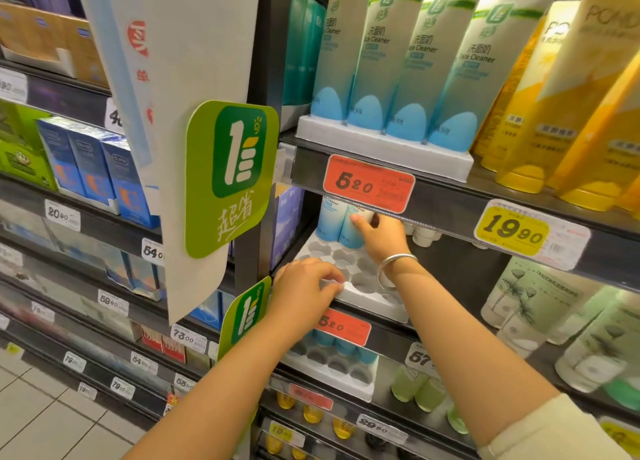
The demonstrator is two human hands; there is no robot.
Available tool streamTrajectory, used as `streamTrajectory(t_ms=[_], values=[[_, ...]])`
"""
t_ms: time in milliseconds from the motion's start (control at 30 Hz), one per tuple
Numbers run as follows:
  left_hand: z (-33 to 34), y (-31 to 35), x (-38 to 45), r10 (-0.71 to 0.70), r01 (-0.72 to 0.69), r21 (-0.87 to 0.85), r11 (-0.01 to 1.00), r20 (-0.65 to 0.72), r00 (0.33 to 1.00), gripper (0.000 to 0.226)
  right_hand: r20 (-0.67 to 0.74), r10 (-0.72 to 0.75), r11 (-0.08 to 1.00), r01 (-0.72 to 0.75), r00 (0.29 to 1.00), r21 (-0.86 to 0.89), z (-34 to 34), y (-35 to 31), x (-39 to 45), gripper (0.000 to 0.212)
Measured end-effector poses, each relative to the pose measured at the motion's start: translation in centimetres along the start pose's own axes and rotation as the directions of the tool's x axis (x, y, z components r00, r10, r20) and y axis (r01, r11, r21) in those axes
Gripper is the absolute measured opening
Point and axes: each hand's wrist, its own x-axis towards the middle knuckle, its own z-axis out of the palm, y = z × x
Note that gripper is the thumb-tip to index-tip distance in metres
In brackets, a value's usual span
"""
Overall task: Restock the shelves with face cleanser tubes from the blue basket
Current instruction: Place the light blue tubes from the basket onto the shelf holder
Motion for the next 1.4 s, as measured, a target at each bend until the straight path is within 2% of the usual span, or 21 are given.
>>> streamTrajectory(t_ms=[167,267,367,467,567,667,733,800,933,1167,1400], values=[[-1.5,1.4,0.7,0.003,-0.017,-0.099,0.995,-0.14,0.99,0.014,-0.105,-0.03,1.0,0.03,0.994,-0.002,-1.5,0.0,-1.0,0.03],[-2.3,2.0,0.4,0.01,-0.039,-0.22,0.975,-0.133,0.991,0.012,-0.123,-0.039,0.997,0.047,0.992,0.058,-2.7,0.3,-2.8,0.015],[-2.7,2.1,-0.4,-0.031,0.01,-0.401,0.916,-0.047,0.998,0.008,-0.164,-0.044,0.992,0.063,0.985,0.113,-3.7,0.5,-5.4,0.008],[-3.0,2.0,-1.2,-0.028,0.061,-0.602,0.796,0.065,0.998,0.019,-0.213,0.021,0.981,0.021,0.977,0.191,-4.6,0.7,-8.3,0.012],[-2.1,1.5,-3.0,0.013,0.12,-0.637,0.761,0.199,0.98,0.02,-0.276,0.169,0.957,-0.09,0.946,0.277,-5.5,2.4,-12.5,0.009],[0.4,0.6,-6.1,0.018,0.233,-0.635,0.736,0.362,0.932,0.018,-0.269,0.373,0.903,-0.281,0.888,0.324,-6.0,5.2,-18.2,0.009],[2.2,0.2,-8.3,-0.009,0.358,-0.61,0.707,0.498,0.867,0.016,-0.268,0.484,0.849,-0.372,0.833,0.376,-6.4,7.0,-22.1,0.009],[3.9,-0.1,-10.6,-0.043,0.496,-0.562,0.663,0.632,0.774,0.014,-0.286,0.583,0.786,-0.439,0.761,0.435,-6.7,8.8,-26.2,0.012],[7.6,-0.5,-16.1,-0.069,0.622,-0.419,0.661,0.792,0.607,0.014,-0.313,0.75,0.641,-0.526,0.582,0.558,-7.0,12.1,-35.5,0.02],[14.3,4.2,-26.3,-0.027,0.633,-0.223,0.741,0.932,0.361,0.011,-0.333,0.888,0.455,-0.499,0.316,0.738,-10.7,16.9,-48.7,0.019],[21.9,12.2,-37.5,-0.12,0.606,0.021,0.795,0.985,0.123,0.012,-0.218,0.968,0.252,-0.447,0.127,0.858,-17.0,22.4,-62.6,0.024]])
